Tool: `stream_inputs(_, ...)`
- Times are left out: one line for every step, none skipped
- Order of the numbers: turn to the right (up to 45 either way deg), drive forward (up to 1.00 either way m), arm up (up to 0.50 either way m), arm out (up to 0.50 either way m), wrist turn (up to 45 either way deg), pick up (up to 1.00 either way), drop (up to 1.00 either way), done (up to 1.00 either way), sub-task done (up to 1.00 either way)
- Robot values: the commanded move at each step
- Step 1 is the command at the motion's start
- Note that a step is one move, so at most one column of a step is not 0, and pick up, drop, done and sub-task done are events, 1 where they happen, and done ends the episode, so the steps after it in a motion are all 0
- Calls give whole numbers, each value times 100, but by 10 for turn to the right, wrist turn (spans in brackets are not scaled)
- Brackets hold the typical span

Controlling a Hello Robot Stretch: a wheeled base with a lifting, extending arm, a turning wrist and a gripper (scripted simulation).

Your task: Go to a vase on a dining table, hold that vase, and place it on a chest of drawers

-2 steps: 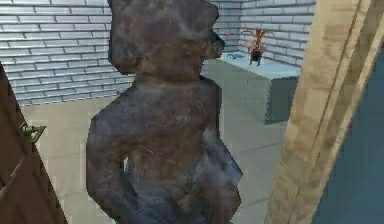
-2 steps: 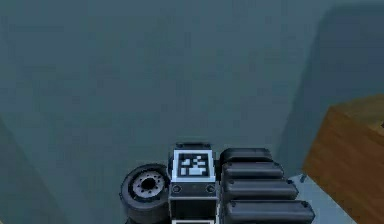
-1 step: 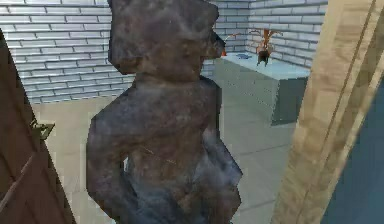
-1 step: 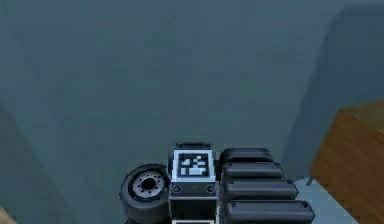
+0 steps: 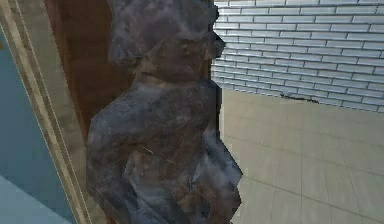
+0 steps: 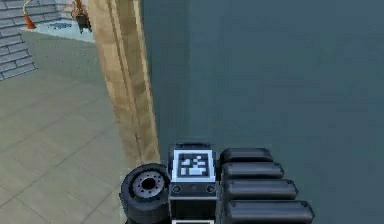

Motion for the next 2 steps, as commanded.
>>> stream_inputs(-150,0,0,0,0,0,0,0,0)
stream_inputs(-30,0,0,0,0,0,0,0,0)
